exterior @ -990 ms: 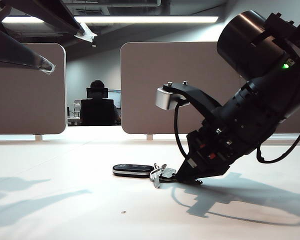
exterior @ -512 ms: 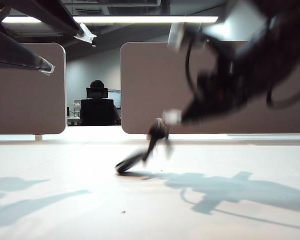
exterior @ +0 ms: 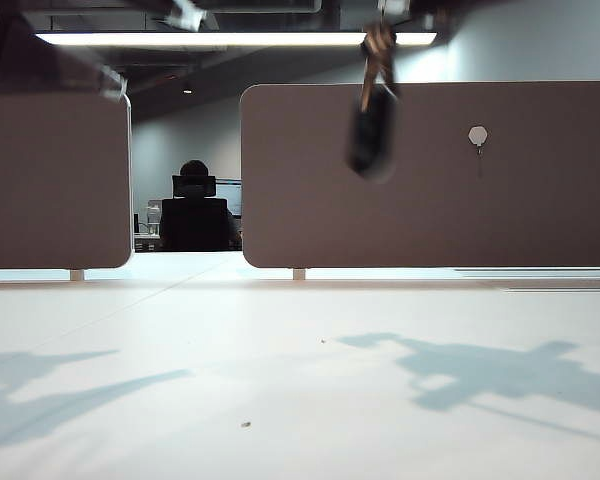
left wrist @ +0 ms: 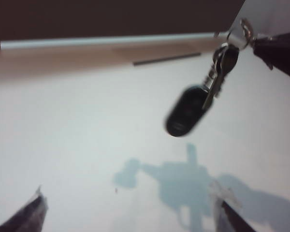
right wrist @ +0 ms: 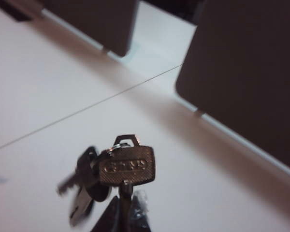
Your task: Hang the bunch of keys on the hook.
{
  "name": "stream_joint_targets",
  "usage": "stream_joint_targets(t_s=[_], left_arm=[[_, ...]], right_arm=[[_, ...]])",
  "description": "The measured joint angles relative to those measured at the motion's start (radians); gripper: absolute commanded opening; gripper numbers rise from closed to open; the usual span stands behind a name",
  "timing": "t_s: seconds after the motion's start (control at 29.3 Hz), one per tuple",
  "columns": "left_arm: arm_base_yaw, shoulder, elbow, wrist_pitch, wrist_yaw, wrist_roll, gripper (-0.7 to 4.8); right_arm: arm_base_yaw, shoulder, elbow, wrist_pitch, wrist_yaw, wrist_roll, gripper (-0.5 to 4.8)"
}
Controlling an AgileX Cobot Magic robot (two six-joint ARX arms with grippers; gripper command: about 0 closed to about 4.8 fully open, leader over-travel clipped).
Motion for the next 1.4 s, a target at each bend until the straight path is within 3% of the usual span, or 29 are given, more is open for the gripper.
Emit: stream_joint_targets(t_s=[0.24, 0.72, 0.96, 1.4], left_arm=[[0.0, 0.0, 0.003, 0.149, -0.015, 0.0, 4.79], [0.0, 0.159, 0.17, 0.143, -0.058, 0.003, 4.79], [0.0, 0.18, 0.183, 0.121, -0.072, 0.06, 4.79], [0.0, 0.18, 0.183, 0.108, -0.117, 0.114, 4.79]], right_arm=[[-0.023, 0.066, 0.196, -0.048, 0.14, -0.001, -0.06], [-0.358, 0.458, 0.454, 0.032, 0.079, -0.001, -0.06], [-0.498, 0.654, 0.6, 0.091, 0.035, -0.001, -0.06], [-0.626, 0.993, 0.951, 0.095, -0.006, -0.001, -0.06]])
